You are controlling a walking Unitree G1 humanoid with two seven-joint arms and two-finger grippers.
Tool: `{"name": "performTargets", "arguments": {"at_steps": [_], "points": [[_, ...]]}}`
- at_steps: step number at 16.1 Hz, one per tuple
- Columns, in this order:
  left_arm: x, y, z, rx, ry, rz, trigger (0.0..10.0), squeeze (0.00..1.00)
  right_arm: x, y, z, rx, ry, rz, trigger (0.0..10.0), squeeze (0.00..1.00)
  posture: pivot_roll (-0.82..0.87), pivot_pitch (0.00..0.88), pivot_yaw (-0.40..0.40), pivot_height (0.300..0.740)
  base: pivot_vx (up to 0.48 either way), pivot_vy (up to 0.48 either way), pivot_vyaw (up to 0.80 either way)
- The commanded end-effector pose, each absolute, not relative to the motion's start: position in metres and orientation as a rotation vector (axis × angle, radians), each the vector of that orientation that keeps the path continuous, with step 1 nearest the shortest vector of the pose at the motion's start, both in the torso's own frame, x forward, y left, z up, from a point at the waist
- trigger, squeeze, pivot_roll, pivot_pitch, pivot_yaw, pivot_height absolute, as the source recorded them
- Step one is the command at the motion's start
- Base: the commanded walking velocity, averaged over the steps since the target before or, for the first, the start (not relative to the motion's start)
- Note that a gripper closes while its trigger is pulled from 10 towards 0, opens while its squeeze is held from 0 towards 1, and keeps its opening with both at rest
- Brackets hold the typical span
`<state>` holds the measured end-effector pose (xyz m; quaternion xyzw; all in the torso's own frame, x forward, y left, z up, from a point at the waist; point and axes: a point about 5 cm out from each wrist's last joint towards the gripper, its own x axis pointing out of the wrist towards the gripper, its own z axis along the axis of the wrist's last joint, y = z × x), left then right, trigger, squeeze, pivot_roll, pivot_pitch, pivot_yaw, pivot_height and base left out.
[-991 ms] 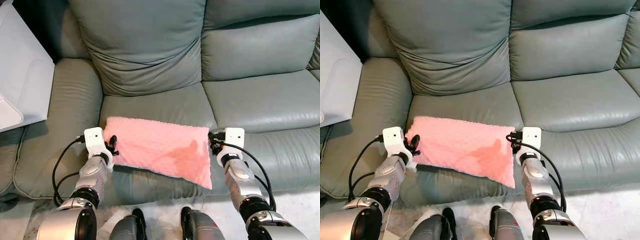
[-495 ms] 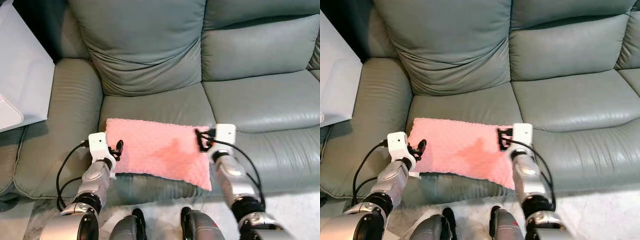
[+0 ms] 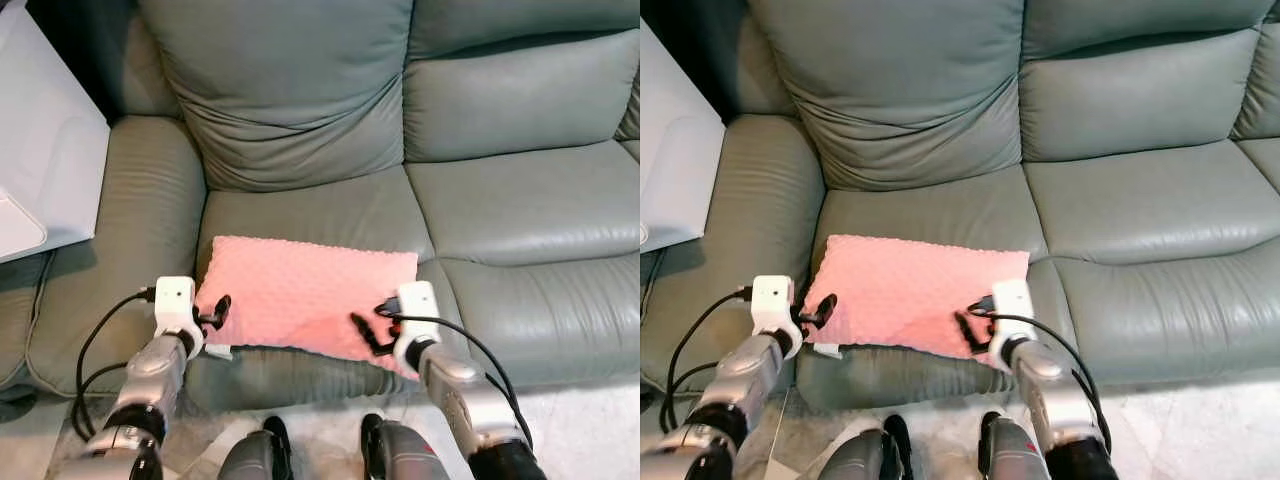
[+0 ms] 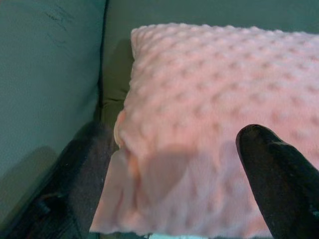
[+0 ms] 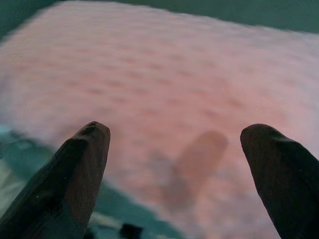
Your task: Move the pillow to the sofa
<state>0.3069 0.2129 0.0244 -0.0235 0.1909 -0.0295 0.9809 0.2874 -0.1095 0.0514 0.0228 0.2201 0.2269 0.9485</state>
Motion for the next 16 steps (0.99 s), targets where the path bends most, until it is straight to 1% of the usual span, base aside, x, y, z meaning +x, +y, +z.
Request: {"name": "performTargets", "arguments": {"at_steps": [1,4,6,8,9,10,11,12,13,15,16], "points": [[0.298,0.222,0.019,-0.028,0.418,-0.069,10.0,1.00,0.276,-0.100,0.050,0.064,0.504,0.548,10.0,1.00,-0.09,0.283,0.089,0.740,0.000,0.000,0.00],[0.282,0.216,0.005,0.007,0.513,-0.190,10.0,1.00,0.256,-0.089,0.045,0.139,0.625,0.718,10.0,1.00,-0.07,0.284,0.083,0.740,0.000,0.000,0.00],[0.278,0.216,0.001,0.027,0.547,-0.198,10.0,1.00,0.251,-0.087,0.041,0.158,0.669,0.783,10.0,1.00,-0.07,0.285,0.084,0.740,0.000,0.000,0.00],[0.276,0.212,-0.002,0.022,0.589,-0.227,10.0,1.00,0.254,-0.095,0.030,0.126,0.706,0.788,10.0,1.00,-0.06,0.288,0.083,0.740,0.000,0.000,0.00],[0.275,0.210,-0.003,0.025,0.601,-0.243,10.0,0.82,0.256,-0.099,0.026,0.120,0.716,0.774,10.0,1.00,-0.05,0.288,0.084,0.740,0.000,0.000,0.00],[0.271,0.203,-0.009,0.044,0.655,-0.295,10.0,0.00,0.260,-0.115,0.015,0.103,0.753,0.733,10.0,0.67,-0.05,0.293,0.083,0.740,0.000,0.000,0.00],[0.270,0.198,-0.013,0.056,0.684,-0.327,10.0,0.00,0.263,-0.125,0.008,0.091,0.781,0.701,10.0,0.34,-0.05,0.295,0.081,0.740,0.000,0.000,0.00],[0.268,0.194,-0.015,0.070,0.706,-0.358,10.0,0.00,0.264,-0.134,0.003,0.069,0.803,0.668,10.0,0.15,-0.05,0.297,0.081,0.740,0.000,0.000,0.00],[0.268,0.191,-0.017,0.085,0.717,-0.368,10.0,0.00,0.265,-0.140,-0.001,0.045,0.810,0.640,10.0,0.00,-0.05,0.299,0.083,0.740,0.000,0.000,0.00],[0.269,0.185,-0.019,0.104,0.728,-0.389,10.0,0.00,0.264,-0.147,-0.010,0.034,0.824,0.608,10.0,0.00,-0.05,0.304,0.083,0.740,0.000,0.000,0.00],[0.270,0.180,-0.020,0.112,0.736,-0.401,10.0,0.00,0.264,-0.149,-0.014,-0.002,0.807,0.592,10.0,0.00,-0.05,0.308,0.088,0.740,0.000,0.000,0.00]]}}
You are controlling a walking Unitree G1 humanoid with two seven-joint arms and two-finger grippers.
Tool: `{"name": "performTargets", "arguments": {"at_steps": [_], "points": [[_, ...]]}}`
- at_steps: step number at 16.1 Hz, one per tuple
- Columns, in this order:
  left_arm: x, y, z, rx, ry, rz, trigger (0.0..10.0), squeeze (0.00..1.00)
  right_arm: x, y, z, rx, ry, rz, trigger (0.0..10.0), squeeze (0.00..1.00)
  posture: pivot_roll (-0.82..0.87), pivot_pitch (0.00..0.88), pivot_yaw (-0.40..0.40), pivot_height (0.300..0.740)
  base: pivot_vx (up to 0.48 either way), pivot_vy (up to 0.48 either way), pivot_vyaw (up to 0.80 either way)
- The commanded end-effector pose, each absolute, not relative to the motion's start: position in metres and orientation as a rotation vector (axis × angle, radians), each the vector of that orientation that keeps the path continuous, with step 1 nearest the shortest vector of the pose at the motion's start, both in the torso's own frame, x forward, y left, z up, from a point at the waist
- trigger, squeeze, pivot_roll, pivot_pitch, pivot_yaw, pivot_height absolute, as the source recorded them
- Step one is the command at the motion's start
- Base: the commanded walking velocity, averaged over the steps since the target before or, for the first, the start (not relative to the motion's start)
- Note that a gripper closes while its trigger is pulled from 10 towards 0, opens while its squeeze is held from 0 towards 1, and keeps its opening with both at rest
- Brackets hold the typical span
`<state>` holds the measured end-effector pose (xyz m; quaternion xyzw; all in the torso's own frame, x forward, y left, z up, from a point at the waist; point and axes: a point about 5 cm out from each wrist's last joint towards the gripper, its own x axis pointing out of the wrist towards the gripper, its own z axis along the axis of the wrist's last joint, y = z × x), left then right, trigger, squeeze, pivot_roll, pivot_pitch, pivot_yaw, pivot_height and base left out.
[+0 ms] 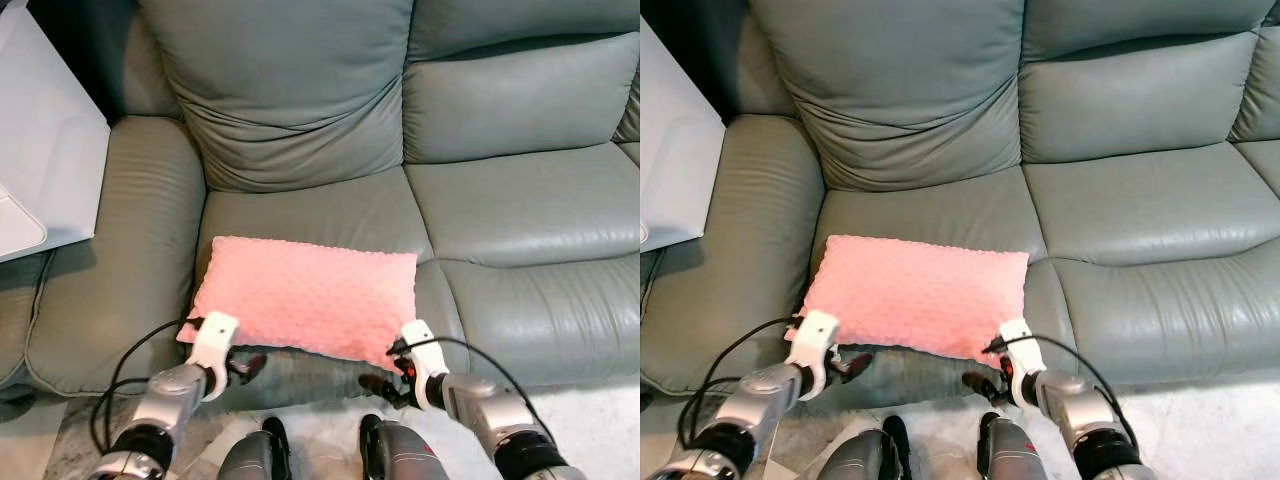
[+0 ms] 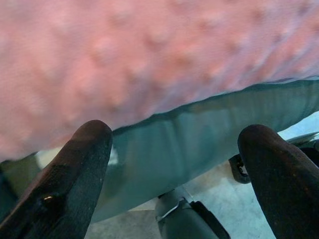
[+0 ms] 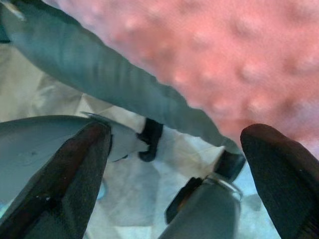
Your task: Move the pillow to the sofa
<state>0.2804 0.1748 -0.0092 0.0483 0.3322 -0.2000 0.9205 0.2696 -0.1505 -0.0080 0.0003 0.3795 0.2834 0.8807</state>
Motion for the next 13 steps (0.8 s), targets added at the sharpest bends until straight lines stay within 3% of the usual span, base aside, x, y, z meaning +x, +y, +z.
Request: {"name": "performTargets", "arguments": {"at_steps": [1,13], "points": [[0.271,0.177,-0.019,0.119,0.740,-0.408,10.0,0.00,0.268,-0.151,-0.014,0.007,0.767,0.552,10.0,0.00,-0.05,0.311,0.090,0.740,0.000,0.000,0.00],[0.290,0.161,-0.012,0.239,0.696,-0.353,10.0,0.00,0.291,-0.171,-0.006,-0.233,0.598,0.350,10.0,0.00,-0.04,0.322,0.102,0.740,0.000,0.000,0.00]]}}
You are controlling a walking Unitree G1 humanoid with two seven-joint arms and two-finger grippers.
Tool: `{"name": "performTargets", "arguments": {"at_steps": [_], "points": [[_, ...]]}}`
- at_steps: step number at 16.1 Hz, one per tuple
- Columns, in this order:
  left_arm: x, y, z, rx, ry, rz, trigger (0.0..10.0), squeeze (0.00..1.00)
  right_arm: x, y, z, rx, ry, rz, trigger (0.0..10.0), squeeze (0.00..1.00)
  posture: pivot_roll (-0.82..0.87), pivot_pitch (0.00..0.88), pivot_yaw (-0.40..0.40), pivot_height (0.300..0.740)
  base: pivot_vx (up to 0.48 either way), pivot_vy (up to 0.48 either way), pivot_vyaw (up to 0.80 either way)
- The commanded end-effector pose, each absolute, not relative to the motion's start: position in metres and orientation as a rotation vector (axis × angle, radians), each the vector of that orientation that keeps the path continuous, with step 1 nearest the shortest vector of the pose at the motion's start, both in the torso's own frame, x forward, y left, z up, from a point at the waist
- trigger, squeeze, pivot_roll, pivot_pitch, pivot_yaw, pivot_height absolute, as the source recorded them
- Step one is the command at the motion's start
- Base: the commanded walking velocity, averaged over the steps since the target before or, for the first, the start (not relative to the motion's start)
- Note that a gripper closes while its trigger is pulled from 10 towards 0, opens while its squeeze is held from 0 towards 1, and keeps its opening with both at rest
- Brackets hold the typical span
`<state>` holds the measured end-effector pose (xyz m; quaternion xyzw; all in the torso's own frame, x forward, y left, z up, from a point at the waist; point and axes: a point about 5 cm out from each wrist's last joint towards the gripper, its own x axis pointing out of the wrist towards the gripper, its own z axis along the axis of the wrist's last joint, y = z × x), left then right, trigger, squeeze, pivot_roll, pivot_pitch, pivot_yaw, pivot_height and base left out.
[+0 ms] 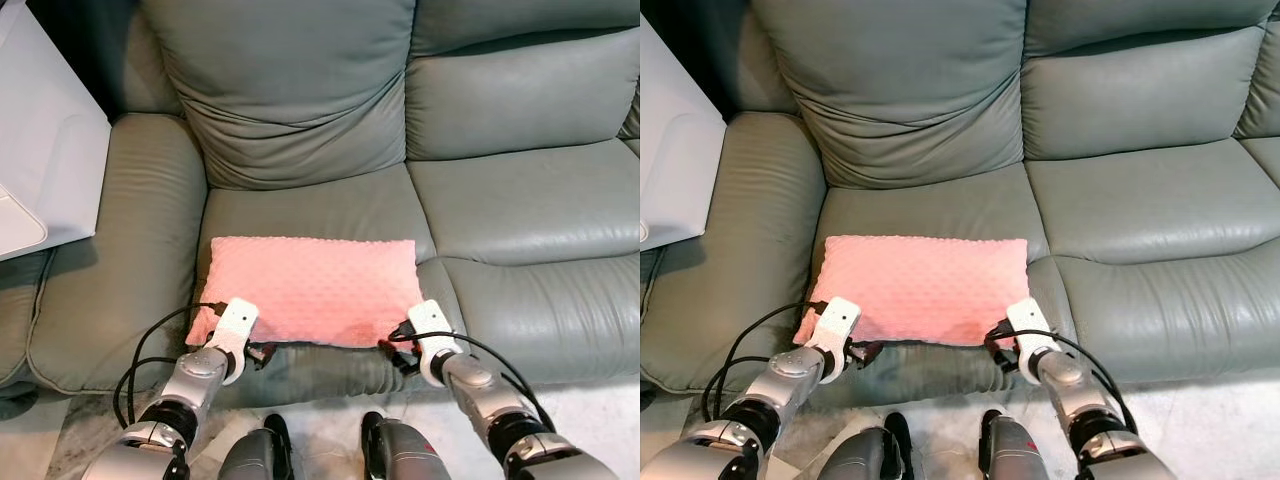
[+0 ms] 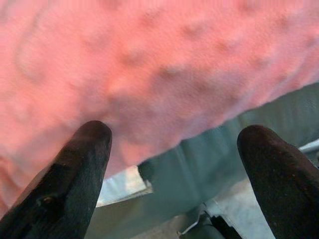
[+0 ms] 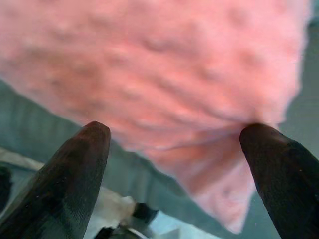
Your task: Move the pillow to the sofa
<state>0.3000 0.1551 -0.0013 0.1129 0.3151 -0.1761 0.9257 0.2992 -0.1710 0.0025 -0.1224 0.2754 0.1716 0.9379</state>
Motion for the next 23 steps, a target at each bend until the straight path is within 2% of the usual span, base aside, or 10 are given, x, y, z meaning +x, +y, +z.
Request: {"name": "performTargets", "arguments": {"at_steps": [1,6,7,13,16,20,23], "points": [[0.290,0.162,-0.012,0.235,0.696,-0.329,10.0,0.00,0.294,-0.173,-0.004,-0.266,0.582,0.324,10.0,0.00,-0.03,0.320,0.105,0.740,0.000,0.000,0.00],[0.296,0.165,-0.007,0.272,0.651,-0.229,10.0,0.00,0.308,-0.183,0.011,-0.394,0.502,0.225,10.0,0.00,-0.03,0.319,0.107,0.740,0.000,0.000,0.00],[0.300,0.168,-0.004,0.229,0.640,-0.175,10.0,0.00,0.310,-0.182,0.014,-0.391,0.488,0.224,10.0,0.00,-0.03,0.318,0.106,0.740,0.000,0.000,0.00],[0.297,0.164,-0.007,0.191,0.654,-0.183,10.0,0.00,0.313,-0.149,0.017,-0.193,0.436,0.328,10.0,0.00,-0.03,0.325,0.103,0.740,0.000,0.000,0.00],[0.303,0.160,0.001,0.131,0.634,-0.275,10.0,0.00,0.318,-0.135,0.027,-0.053,0.390,0.397,10.0,0.00,-0.04,0.321,0.102,0.740,0.000,0.000,0.00],[0.302,0.178,0.004,0.194,0.625,-0.324,10.0,0.00,0.309,-0.116,0.031,0.003,0.365,0.558,10.0,0.00,-0.04,0.314,0.101,0.740,0.000,0.000,0.00],[0.299,0.188,0.006,0.202,0.613,-0.339,10.0,0.00,0.303,-0.113,0.033,0.045,0.364,0.624,10.0,0.00,-0.04,0.312,0.102,0.740,0.000,0.000,0.00]]}}
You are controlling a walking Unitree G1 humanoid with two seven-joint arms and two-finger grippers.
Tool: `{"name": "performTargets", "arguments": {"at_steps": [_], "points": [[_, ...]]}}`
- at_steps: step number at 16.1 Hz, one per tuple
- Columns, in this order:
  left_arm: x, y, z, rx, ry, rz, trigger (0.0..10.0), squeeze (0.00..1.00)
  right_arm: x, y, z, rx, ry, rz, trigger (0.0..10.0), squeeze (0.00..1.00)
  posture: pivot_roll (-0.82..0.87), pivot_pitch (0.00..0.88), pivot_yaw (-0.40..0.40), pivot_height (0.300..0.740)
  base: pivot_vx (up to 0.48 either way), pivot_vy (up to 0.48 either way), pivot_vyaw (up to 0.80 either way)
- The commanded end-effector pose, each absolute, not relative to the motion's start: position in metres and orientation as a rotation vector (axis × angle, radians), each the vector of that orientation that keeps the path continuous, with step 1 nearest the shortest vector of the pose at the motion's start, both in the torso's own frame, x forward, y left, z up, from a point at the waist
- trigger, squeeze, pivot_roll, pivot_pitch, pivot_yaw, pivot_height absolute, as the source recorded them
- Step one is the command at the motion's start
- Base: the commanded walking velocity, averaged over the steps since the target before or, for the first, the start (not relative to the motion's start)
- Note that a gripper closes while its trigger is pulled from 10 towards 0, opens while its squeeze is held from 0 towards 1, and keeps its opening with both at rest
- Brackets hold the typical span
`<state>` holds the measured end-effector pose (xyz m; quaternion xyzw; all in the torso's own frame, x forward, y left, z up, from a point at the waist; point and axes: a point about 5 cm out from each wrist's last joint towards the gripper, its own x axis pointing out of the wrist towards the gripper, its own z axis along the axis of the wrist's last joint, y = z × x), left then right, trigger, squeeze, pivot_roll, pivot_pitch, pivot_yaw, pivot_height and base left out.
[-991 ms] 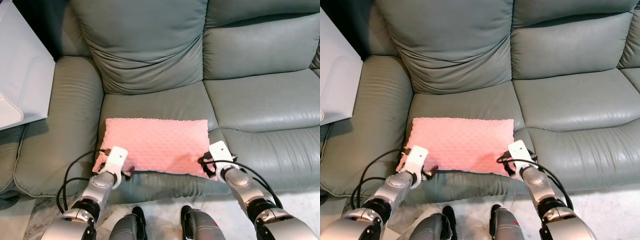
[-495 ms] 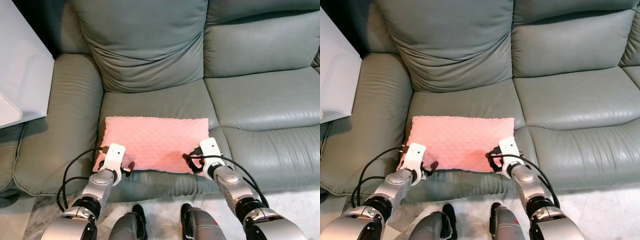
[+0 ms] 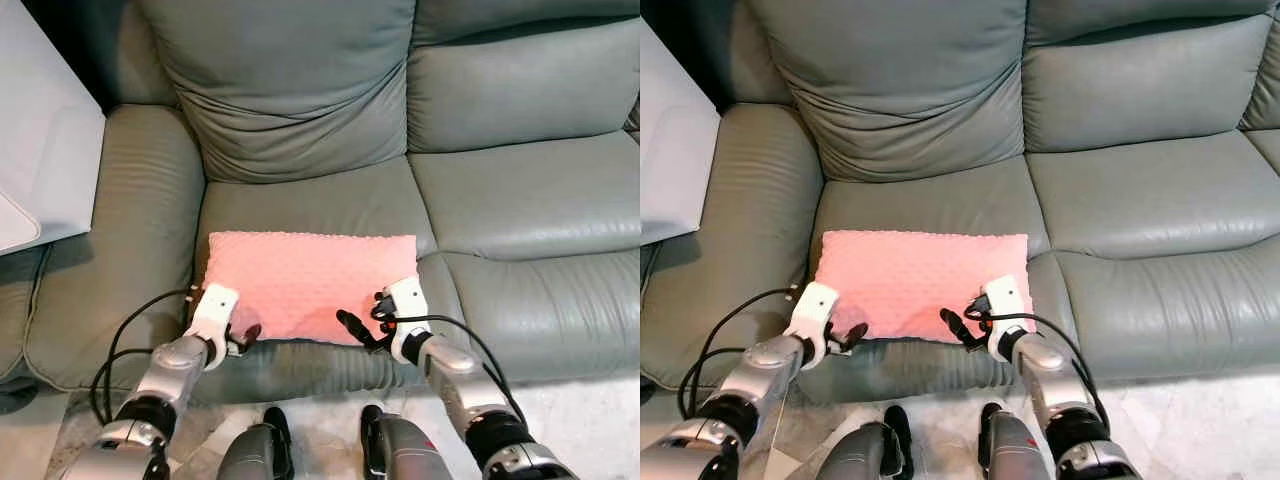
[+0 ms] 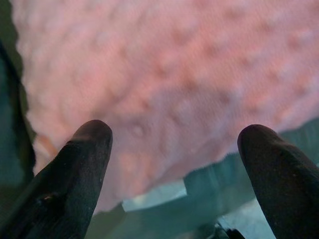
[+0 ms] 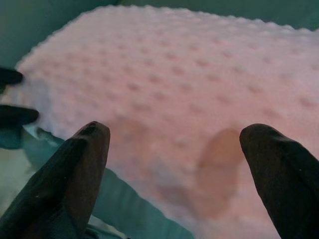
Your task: Move the pillow to the sofa
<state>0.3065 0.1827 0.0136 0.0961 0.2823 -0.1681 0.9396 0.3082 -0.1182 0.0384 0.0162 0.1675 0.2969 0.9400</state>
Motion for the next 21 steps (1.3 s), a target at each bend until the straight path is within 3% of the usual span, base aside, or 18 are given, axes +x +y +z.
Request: {"name": "performTargets", "arguments": {"at_steps": [1,3,7,10,11,13,16,21], "points": [[0.293,0.190,0.004,0.203,0.645,-0.408,10.0,0.00,0.293,-0.113,0.027,0.128,0.433,0.700,10.0,0.00,-0.04,0.310,0.099,0.740,0.000,0.000,0.00],[0.279,0.188,-0.008,0.222,0.738,-0.505,10.0,0.00,0.280,-0.117,0.012,0.211,0.539,0.736,10.0,0.00,-0.03,0.308,0.097,0.740,0.000,0.000,0.00],[0.260,0.179,-0.028,0.262,0.818,-0.547,10.0,0.00,0.259,-0.144,-0.024,0.093,0.691,0.603,10.0,0.00,-0.03,0.322,0.100,0.740,0.000,0.000,0.00],[0.265,0.175,-0.025,0.252,0.797,-0.531,10.0,0.00,0.260,-0.154,-0.025,0.045,0.682,0.532,10.0,0.00,-0.01,0.330,0.101,0.740,0.000,0.000,0.00],[0.273,0.170,-0.020,0.241,0.759,-0.507,10.0,0.00,0.265,-0.163,-0.024,-0.072,0.654,0.465,10.0,0.00,0.00,0.338,0.101,0.740,0.000,0.000,0.00],[0.277,0.170,-0.018,0.246,0.735,-0.462,10.0,0.00,0.276,-0.167,-0.017,-0.116,0.609,0.404,10.0,0.00,0.01,0.342,0.099,0.740,0.000,0.000,0.00],[0.286,0.176,-0.011,0.255,0.681,-0.366,10.0,0.00,0.293,-0.159,-0.003,-0.163,0.542,0.361,10.0,0.00,0.01,0.347,0.101,0.740,0.000,0.000,0.00],[0.293,0.179,-0.005,0.275,0.640,-0.327,10.0,0.00,0.295,-0.153,-0.005,-0.282,0.573,0.364,10.0,0.00,0.04,0.351,0.098,0.740,0.000,0.000,0.00]]}}
